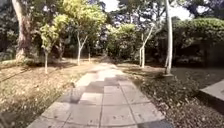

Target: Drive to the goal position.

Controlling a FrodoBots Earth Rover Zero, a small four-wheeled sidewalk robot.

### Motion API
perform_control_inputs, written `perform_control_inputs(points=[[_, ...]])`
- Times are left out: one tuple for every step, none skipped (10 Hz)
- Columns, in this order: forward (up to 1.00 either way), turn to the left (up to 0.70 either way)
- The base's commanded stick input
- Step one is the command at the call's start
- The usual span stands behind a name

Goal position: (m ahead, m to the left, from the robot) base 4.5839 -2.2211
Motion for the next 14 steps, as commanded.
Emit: perform_control_inputs(points=[[0.50, 0.00], [0.50, 0.00], [0.50, 0.00], [0.50, 0.00], [0.50, 0.00], [0.50, 0.00], [0.50, 0.00], [0.50, 0.00], [0.50, 0.00], [0.50, 0.00], [0.50, 0.00], [0.50, 0.00], [0.50, 0.00], [0.50, 0.00]])
